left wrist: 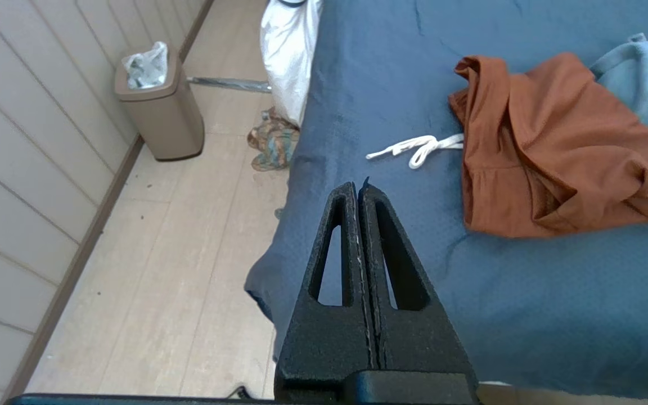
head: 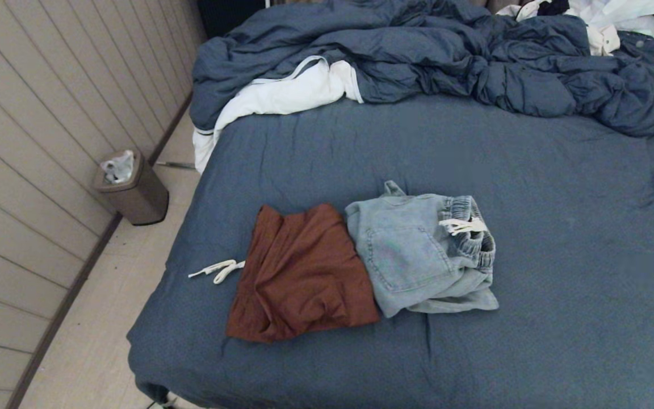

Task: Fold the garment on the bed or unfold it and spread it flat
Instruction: Unford the brown shorts

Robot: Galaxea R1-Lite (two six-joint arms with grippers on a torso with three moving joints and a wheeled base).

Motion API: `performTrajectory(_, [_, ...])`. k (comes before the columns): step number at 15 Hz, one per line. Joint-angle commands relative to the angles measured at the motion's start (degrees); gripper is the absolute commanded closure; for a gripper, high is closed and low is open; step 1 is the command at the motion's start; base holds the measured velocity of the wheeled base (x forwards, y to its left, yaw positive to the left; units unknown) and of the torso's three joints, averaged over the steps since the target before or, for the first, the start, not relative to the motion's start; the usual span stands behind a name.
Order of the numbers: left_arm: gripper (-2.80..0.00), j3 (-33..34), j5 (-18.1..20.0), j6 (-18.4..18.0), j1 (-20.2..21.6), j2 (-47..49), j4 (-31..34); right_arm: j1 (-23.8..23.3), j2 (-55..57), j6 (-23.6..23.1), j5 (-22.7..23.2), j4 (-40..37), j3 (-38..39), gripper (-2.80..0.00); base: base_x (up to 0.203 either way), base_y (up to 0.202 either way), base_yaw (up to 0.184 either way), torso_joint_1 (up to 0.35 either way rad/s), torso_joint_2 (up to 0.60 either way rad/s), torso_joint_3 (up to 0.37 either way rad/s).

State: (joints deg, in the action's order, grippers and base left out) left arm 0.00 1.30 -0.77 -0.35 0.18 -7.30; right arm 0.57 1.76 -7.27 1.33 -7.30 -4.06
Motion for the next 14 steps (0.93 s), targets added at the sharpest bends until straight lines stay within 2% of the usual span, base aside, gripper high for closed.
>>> performTrajectory(1, [0.0, 0.0, 0.02, -0.02, 0.0, -0.01, -0.08, 0.04, -1.41, 0.4, 0.27, 0.07, 1.74, 0.0, 0.0, 0.0, 0.0, 0.0, 0.0, 0.0])
performTrajectory(5, [0.0, 0.0, 0.02, -0.02, 0.0, -0.01, -0.08, 0.04, -1.67, 5.33, -0.18, 0.26, 1.6, 0.0, 0.0, 0.0, 0.0, 0.0, 0.0, 0.0])
performTrajectory(14, [0.0, 0.0, 0.02, -0.02, 0.0, -0.01, -0.08, -0.04, -1.67, 5.38, -0.19, 0.31, 1.6, 0.0, 0.0, 0.0, 0.0, 0.0, 0.0, 0.0])
